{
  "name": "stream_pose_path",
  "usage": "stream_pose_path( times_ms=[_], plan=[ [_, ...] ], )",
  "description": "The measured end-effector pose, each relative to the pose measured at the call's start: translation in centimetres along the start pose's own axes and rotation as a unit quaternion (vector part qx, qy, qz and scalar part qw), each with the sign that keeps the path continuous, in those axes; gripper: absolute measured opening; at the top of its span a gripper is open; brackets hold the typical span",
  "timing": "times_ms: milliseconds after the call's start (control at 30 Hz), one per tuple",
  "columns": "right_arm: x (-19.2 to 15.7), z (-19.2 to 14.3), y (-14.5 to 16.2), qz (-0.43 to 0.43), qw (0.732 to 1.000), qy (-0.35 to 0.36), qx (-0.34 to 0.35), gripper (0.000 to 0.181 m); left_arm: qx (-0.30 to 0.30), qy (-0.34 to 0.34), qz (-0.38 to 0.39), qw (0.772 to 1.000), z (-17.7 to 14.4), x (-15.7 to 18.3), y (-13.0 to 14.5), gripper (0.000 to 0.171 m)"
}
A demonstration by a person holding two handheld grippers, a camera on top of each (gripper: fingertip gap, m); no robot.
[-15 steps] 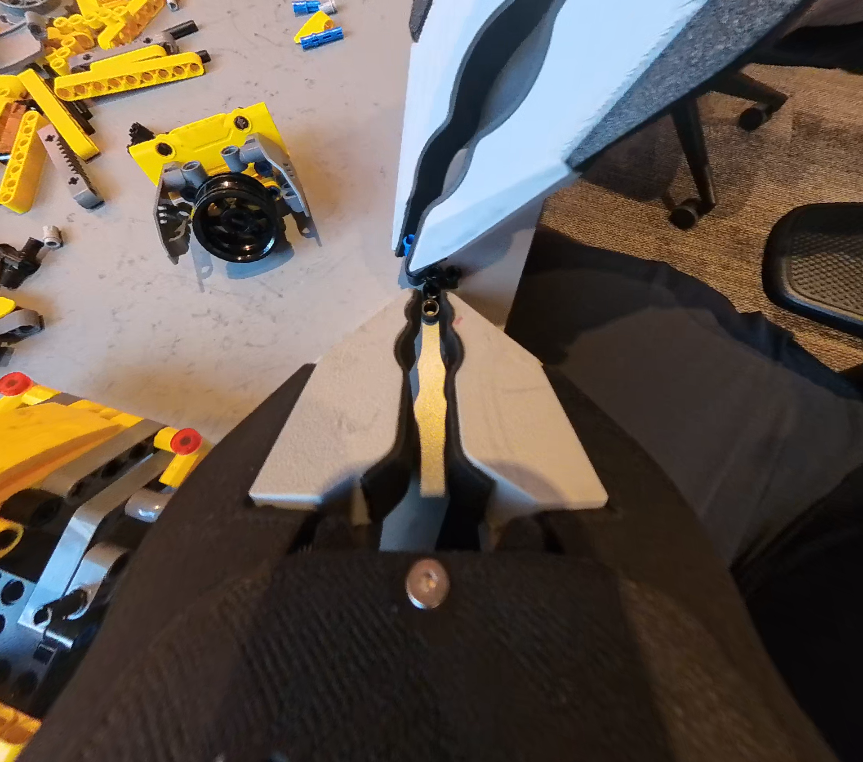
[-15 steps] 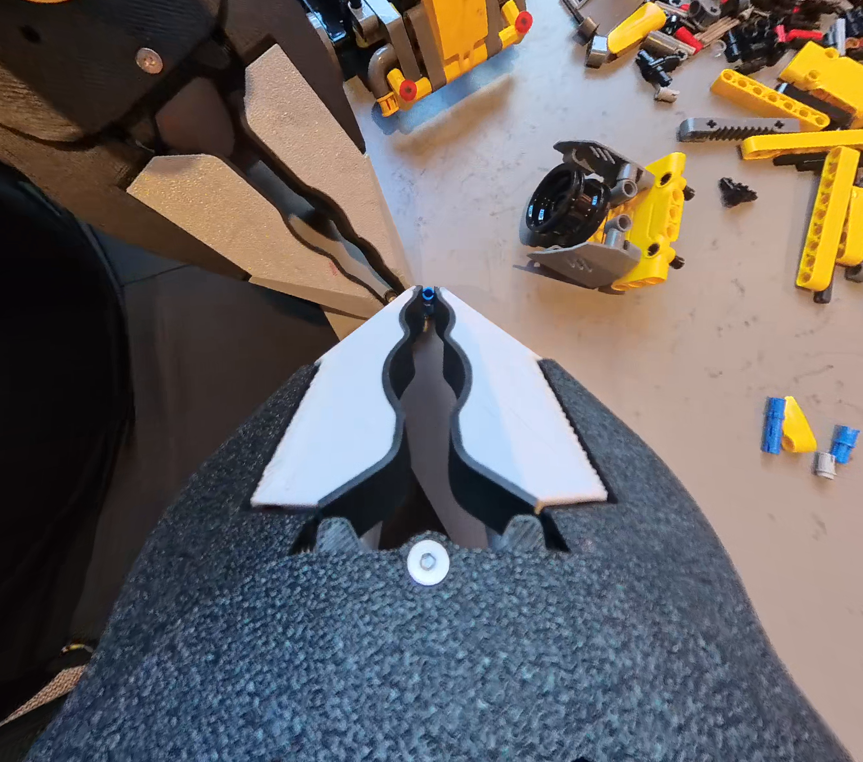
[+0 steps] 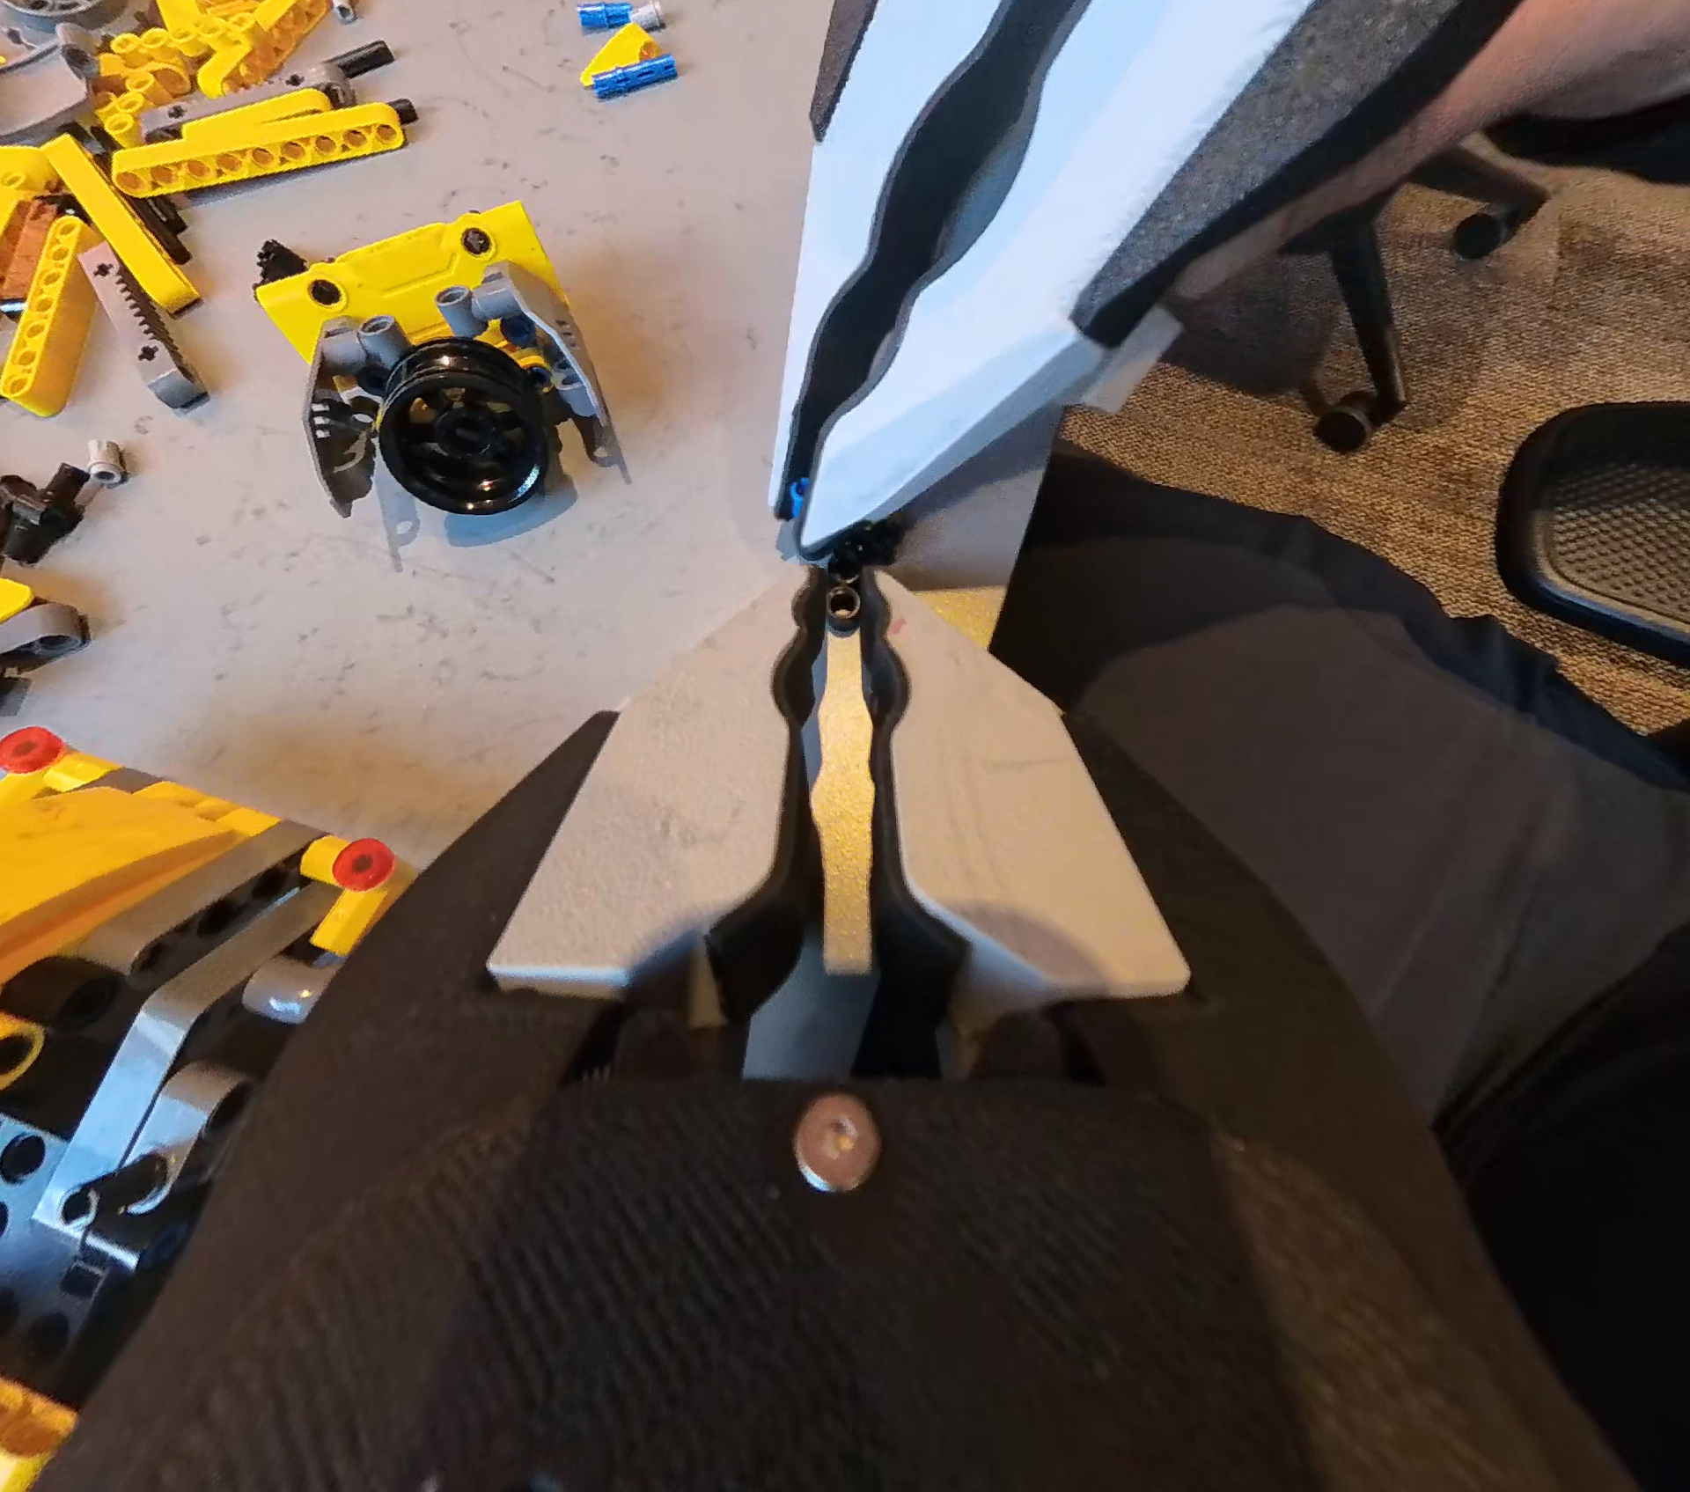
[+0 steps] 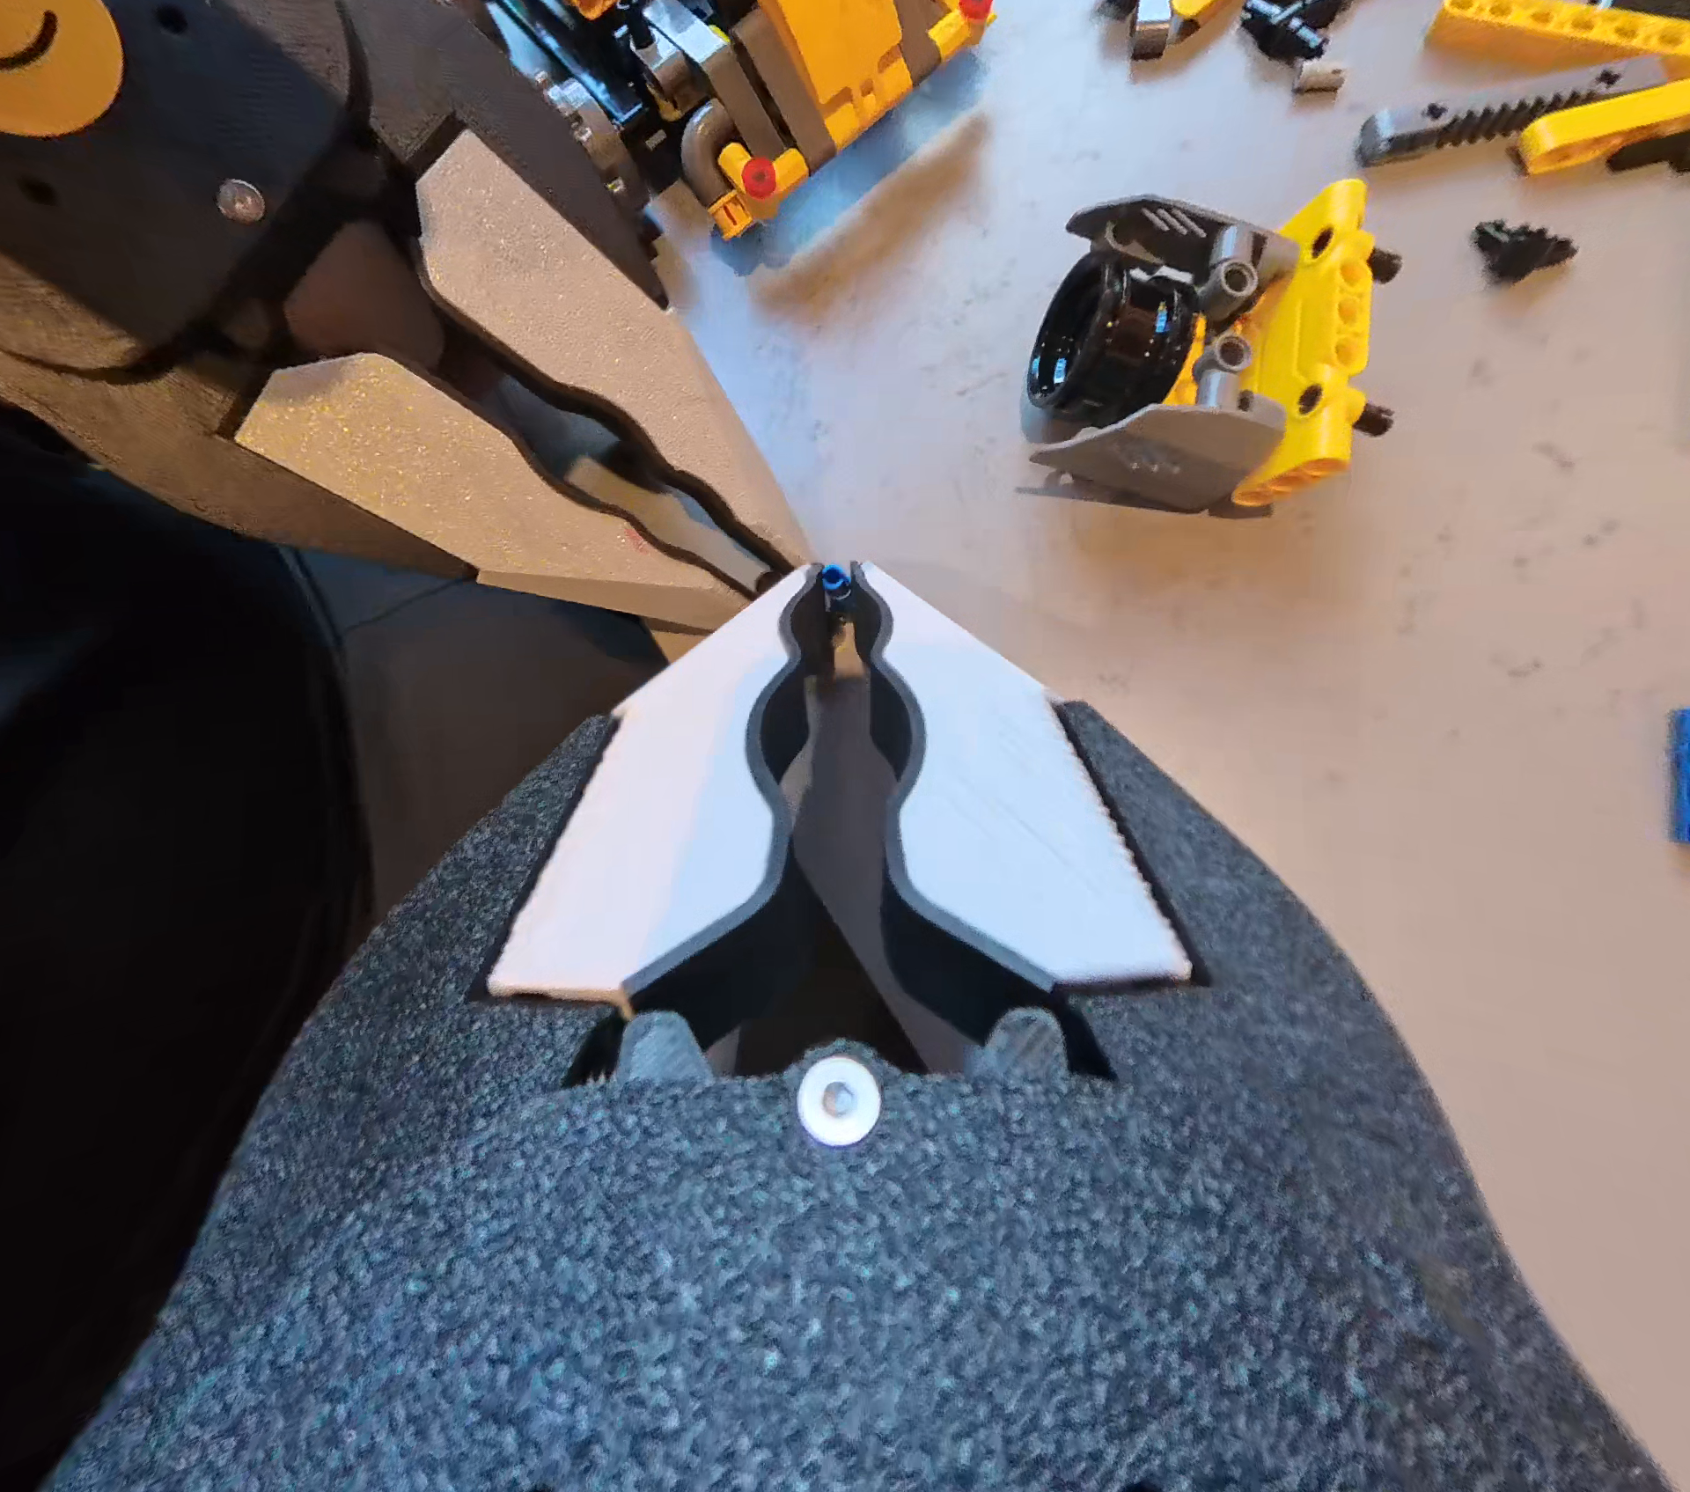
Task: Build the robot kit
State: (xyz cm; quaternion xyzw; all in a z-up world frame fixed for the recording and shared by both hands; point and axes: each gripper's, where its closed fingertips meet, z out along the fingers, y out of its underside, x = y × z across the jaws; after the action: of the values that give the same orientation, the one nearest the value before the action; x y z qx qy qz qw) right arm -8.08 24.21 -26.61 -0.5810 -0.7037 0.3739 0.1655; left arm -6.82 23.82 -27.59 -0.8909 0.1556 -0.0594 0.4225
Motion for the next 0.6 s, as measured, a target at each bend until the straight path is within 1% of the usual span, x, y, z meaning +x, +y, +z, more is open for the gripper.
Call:
stream_pose_path(
  times_ms=[67,167,200,300,433,600],
  plan=[
    [-0.3,-0.4,-0.4,0.000,1.000,-0.008,0.004,0.006,0.002,-0.002,0.002,1.000,0.0,0.0,0.0,0.006],
    [-0.5,-2.1,-2.5,0.000,0.998,-0.011,0.062,0.003,0.001,-0.003,0.001,1.000,0.0,0.0,0.0,0.006],
    [-0.2,-2.5,-2.7,-0.005,0.998,0.000,0.065,0.000,0.001,-0.003,0.000,1.000,0.0,0.0,0.0,0.006],
    [0.3,-2.1,-1.8,-0.039,0.998,0.039,0.035,0.000,0.001,-0.004,0.001,1.000,0.0,0.0,0.0,0.005],
    [-0.1,-1.0,-1.0,-0.065,0.997,0.048,0.005,0.000,0.004,-0.010,0.006,1.000,0.0,0.0,-0.1,0.005],
    [0.0,-0.9,-0.9,-0.094,0.993,0.066,-0.011,0.000,0.006,-0.014,0.017,1.000,0.0,0.1,-0.1,0.006]
  ],
)
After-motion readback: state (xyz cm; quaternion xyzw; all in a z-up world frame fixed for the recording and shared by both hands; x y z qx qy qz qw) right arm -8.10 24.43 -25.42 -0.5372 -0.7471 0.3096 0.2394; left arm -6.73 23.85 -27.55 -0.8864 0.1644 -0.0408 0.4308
